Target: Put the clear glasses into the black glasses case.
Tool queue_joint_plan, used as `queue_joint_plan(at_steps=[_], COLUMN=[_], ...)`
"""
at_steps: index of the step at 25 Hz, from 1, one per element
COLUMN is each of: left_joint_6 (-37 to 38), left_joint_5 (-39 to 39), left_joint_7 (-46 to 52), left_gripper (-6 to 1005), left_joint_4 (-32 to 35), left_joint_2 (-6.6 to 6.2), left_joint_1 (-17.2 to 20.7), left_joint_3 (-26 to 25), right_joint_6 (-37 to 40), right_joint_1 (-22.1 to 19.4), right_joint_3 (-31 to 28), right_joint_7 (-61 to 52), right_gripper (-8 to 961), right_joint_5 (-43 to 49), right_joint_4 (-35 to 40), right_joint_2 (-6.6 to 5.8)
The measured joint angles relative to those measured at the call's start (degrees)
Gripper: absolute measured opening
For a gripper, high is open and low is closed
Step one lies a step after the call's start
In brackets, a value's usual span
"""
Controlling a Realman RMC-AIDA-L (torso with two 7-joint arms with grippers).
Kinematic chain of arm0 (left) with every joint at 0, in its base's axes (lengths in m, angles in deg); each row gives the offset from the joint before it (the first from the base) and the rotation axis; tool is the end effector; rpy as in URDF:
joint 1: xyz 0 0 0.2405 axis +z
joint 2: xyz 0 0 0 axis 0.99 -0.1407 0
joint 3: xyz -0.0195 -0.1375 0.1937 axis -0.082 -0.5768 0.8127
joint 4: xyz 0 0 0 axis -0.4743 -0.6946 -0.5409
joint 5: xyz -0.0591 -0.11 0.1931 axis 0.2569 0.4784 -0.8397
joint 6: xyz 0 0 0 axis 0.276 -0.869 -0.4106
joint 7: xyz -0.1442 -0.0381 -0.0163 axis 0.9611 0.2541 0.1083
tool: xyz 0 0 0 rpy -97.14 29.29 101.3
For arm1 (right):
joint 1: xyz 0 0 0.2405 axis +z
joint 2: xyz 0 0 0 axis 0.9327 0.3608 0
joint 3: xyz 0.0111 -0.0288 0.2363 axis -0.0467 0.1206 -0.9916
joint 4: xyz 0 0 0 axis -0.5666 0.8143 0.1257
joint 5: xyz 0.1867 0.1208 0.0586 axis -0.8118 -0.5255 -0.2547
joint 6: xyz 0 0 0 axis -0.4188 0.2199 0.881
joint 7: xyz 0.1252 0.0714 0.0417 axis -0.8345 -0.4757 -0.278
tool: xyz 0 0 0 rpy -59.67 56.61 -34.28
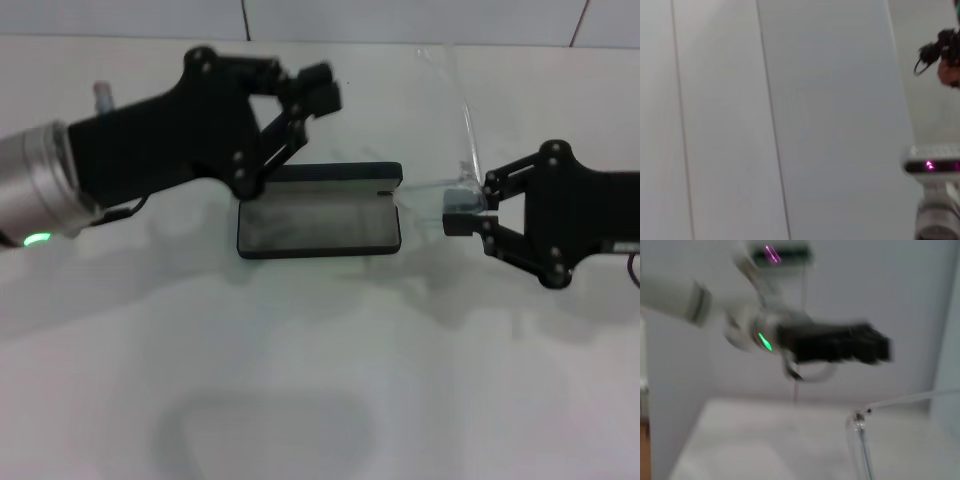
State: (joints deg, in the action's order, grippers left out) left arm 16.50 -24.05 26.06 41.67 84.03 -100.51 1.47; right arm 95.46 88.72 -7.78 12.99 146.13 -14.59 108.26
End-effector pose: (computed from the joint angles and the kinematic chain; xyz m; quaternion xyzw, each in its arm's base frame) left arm -0.1684 0.3202 0.0250 -0.8850 0.0297 -0.4312 0.1733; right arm 0.1772 0.3213 0.0342 -0.9527 -0.0592 0.2773 0.1097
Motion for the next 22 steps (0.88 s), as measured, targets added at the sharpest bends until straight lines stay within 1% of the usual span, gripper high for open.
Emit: queue_joint_plan(at_steps=[2,4,8,15,22], left_joint_6=[-0.05,-0.15,-0.55,-0.90,-3.14], left_joint_5=[0.51,0.54,0.57,0.73,-1.88], left_joint_7=[1.16,2.18,3.77,4.28,6.85], left_gripper=[161,116,105,96,95], left_joint_4=[0.74,1.07,1.16,1.34,0.45], left_joint_2=[0.01,0.07,0.09,0.18,0.07], left_joint_1=[-1.34,-2.49,-5.31,-6.71,-7.41], left_joint_3=[0.46,0.72,2.88,6.16,9.23], right_joint_6=[2.06,2.86,2.98,2.15,2.03], right_joint_1=[0.48,1.25,2.69,3.88,4.35], right_joint_3=[-0.13,0.00,0.79,3.04,3.37], right_joint_7=[6.18,8.53,9.89,10.32,10.38], right_gripper=[109,109,110,109,108], right_joint_5=[-3.85,-4.69,-4.14,-3.47,-4.01], right_joint_4=[-5.17,-8.25,-12.28,-14.05,-13.31], right_joint_2=[-0.13,-0.17,0.04,0.04,0.22])
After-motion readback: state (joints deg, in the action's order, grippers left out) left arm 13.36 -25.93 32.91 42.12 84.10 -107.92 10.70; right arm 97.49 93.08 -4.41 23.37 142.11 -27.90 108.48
